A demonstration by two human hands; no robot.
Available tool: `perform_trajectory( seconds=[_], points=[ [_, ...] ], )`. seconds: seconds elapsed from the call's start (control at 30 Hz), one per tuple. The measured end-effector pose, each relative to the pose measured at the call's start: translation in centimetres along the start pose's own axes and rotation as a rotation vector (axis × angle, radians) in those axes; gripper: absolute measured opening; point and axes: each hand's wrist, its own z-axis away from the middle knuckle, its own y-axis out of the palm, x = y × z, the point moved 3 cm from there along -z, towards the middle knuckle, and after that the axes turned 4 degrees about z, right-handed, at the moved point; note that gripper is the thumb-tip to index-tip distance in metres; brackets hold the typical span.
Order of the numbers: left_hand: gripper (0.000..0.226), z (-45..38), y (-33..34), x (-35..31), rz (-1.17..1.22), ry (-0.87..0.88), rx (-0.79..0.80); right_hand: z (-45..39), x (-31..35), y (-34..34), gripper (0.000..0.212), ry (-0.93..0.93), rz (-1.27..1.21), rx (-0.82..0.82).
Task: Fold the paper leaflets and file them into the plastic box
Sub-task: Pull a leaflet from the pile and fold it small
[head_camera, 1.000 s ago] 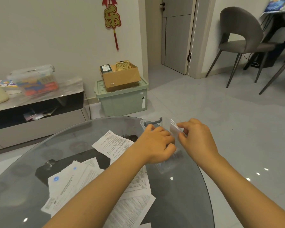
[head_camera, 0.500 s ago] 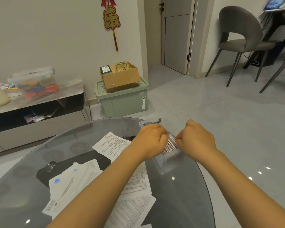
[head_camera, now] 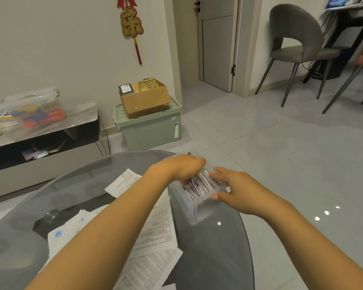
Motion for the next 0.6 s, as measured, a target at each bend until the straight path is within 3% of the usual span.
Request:
perform_trajectory(
  seconds=[0.13, 0.23, 0.4, 0.6],
  points=[
    [0.048, 0.0, 0.0, 0.0, 0.110, -0.015, 0.035, 0.1, 0.4, -0.1, 0.051, -0.017, 0.012, -0.049],
    [0.046, -0.1, 0.2, -0.4, 0.075, -0.005, -0.030, 0.1, 0.3, -0.1, 0.052, -0.008, 0.020, -0.045],
    [0.050, -0.2, 0.5, -0.6, 0.129, -0.042, 0.052, 0.0, 0.2, 0.2, 0.051, 0.019, 0.034, -0.033],
    [0.041, 0.2, 0.5, -0.9, 0.133, -0.010, 0.030, -0.3, 0.1, 0.5, 0.045, 0.032, 0.101, 0.013]
  ],
)
